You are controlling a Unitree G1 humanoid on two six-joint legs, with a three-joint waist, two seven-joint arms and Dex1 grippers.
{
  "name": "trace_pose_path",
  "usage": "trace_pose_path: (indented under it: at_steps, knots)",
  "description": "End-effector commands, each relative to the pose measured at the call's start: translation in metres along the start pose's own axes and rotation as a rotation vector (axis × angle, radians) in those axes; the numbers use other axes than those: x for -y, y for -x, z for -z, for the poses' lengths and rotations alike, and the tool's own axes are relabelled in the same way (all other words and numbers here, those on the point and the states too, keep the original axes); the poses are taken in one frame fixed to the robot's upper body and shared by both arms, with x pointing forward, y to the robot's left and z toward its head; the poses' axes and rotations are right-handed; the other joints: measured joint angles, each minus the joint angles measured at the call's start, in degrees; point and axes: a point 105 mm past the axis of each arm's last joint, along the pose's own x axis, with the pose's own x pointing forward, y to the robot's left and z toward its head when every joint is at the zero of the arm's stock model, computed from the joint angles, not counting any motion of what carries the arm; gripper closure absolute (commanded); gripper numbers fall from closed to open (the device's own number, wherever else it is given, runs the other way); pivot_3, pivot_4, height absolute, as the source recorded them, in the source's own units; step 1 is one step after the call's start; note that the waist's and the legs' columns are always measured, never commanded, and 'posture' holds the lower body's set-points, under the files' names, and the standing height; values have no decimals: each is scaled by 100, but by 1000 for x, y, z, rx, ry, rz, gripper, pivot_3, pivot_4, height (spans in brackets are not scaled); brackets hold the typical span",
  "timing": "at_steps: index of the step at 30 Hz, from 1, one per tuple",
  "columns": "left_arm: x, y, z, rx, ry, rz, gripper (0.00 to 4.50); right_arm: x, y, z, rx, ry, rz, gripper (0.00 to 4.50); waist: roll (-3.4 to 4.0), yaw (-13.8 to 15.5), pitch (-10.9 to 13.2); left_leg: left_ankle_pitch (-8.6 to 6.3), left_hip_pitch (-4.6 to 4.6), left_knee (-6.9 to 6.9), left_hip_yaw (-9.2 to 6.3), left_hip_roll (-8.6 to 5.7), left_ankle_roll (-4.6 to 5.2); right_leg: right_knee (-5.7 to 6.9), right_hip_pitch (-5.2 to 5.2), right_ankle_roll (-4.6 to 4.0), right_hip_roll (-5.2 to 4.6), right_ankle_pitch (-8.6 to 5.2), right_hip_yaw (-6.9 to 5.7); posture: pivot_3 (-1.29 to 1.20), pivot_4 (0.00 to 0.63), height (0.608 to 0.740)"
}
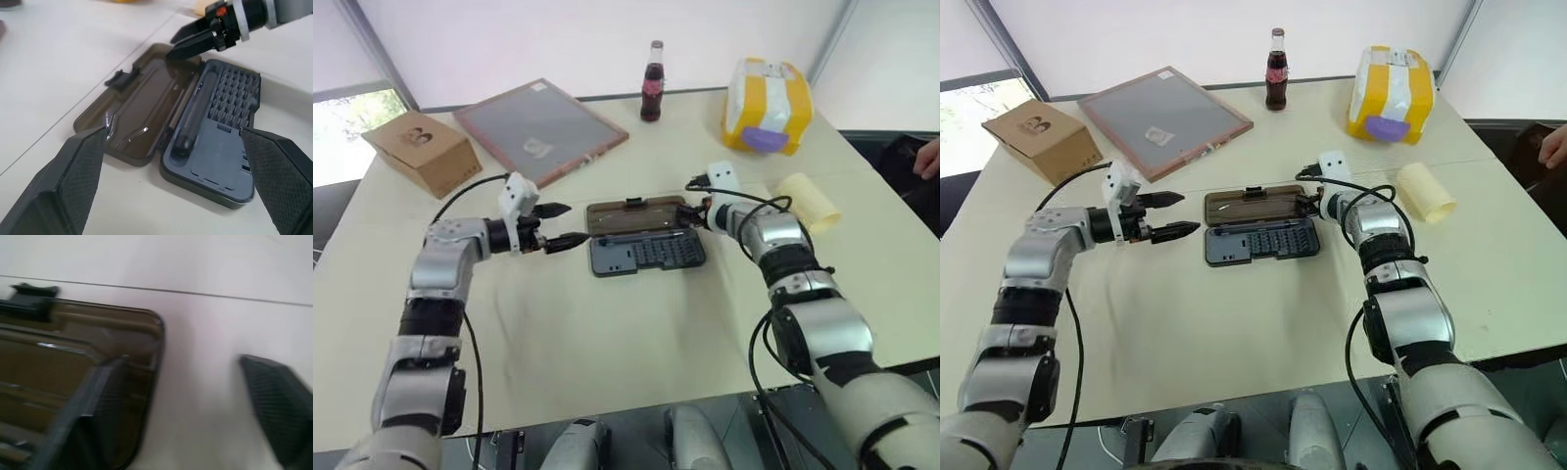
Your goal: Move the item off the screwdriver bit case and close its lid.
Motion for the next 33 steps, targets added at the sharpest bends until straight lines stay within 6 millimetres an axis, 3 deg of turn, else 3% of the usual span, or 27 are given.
trace_pose_path:
  at_steps: [1,4,11,16,20,26,33]
  knots:
    - [4,9,-18,55,-25,-44,0,-5,-7,22,-83,55,-3,2977,1,6,-2,0,4,0,-1,0,0,-1,7,0,0,0,0,0,150,740]
    - [10,12,-14,47,-18,-62,0,-8,-9,30,-113,68,-11,4476,2,26,-4,0,26,1,-7,-1,0,-4,36,0,3,0,-4,0,150,740]
    - [17,14,-4,31,1,-78,0,-3,1,20,-123,-9,-2,4476,0,32,-5,-1,90,-17,-15,-4,-1,-12,93,-2,2,0,-4,0,150,740]
    - [21,12,1,23,16,-67,0,0,32,15,-147,-130,64,4476,0,96,-5,-2,88,-23,-20,-6,0,-12,91,-2,0,0,-3,0,150,740]
    - [26,5,5,17,22,-41,0,-16,58,13,-146,-227,93,4476,1,166,-4,-2,84,-21,-17,-6,0,-11,84,-2,0,0,0,0,150,740]
    - [32,-4,8,15,31,1,0,-60,86,18,-163,-323,69,4476,4,148,-2,-2,73,-23,-6,-4,0,-7,65,-2,-1,0,6,0,150,740]
    - [33,-8,9,7,22,26,0,-62,96,28,-145,-480,179,4476,7,180,0,-2,73,-19,-5,-12,0,-3,67,-2,-2,0,5,0,150,740]
